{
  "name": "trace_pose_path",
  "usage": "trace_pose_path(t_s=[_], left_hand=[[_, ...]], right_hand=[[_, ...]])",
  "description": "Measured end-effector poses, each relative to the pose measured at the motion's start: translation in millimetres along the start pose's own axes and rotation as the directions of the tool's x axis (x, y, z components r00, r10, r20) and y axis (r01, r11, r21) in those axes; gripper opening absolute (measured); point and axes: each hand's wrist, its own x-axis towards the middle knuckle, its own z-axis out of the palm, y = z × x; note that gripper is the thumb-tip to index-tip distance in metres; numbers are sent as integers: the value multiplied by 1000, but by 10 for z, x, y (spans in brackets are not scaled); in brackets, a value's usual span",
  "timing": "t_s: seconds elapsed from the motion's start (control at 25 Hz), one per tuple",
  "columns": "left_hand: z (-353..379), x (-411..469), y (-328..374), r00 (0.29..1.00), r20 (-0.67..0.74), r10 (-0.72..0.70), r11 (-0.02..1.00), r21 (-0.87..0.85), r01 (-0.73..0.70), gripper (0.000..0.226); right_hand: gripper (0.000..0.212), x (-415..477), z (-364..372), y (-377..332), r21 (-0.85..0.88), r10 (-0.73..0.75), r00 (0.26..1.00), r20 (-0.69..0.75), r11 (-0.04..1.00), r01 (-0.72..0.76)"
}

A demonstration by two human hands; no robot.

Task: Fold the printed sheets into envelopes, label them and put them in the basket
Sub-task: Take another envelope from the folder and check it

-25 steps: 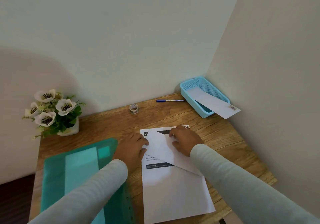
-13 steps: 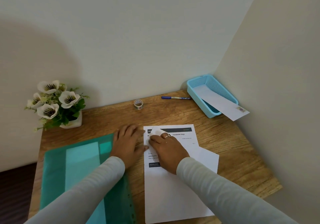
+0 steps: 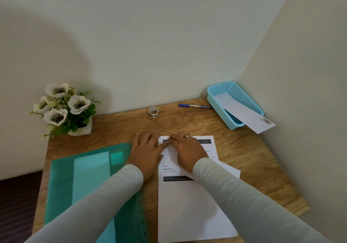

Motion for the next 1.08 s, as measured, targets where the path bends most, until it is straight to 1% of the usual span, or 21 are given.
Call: trace_pose_path(t_s=[0.12, 0.2, 0.36, 0.44, 0.48, 0.56, 0.64, 0.72, 0.84, 0.92, 1.0, 1.08], left_hand=[[-74, -43, 69, 995, 56, 82, 988, 125, -89, 61], [-64, -243, 65, 992, 60, 111, 987, 109, -117, 61], [-42, -595, 21, 975, 118, 189, 975, 92, -200, 63], [-67, -641, 38, 978, 121, 171, 978, 97, -183, 65], [-78, -647, 53, 979, 121, 162, 980, 98, -174, 66], [-110, -643, 69, 981, 131, 146, 984, 85, -158, 68], [-123, -638, 70, 979, 153, 135, 986, 73, -148, 70], [-136, -642, 65, 980, 143, 139, 987, 66, -150, 69], [-181, -640, 73, 978, 150, 145, 986, 65, -156, 66], [-209, -635, 76, 976, 171, 136, 987, 67, -149, 65], [-211, -627, 92, 978, 167, 128, 988, 60, -140, 65], [-200, -632, 84, 982, 151, 116, 992, 35, -123, 64]], right_hand=[[77, 24, -3, 42, 21, 57, 997, 53, 998, -58], [79, 8, 12, 20, 29, 69, 996, 50, 997, -71], [77, -5, -25, 35, -31, 15, 1000, -21, 999, -16], [72, -40, -23, -38, -92, -50, 998, -48, 995, 45], [70, -86, 21, -105, -124, -110, 993, -47, 987, 103], [66, -222, 163, -243, -134, -212, 977, -31, 969, 206], [68, -308, 244, -255, -109, -216, 974, -62, 972, 208], [73, -226, 173, -176, -110, -171, 980, -100, 981, 160], [67, -11, 1, -69, -91, -61, 994, -86, 994, 53], [65, 17, -38, -130, -93, -43, 997, -71, 995, 36], [64, -118, 52, -232, -123, -129, 991, -41, 985, 124], [59, -313, 191, -307, -105, -220, 975, -39, 971, 215]])
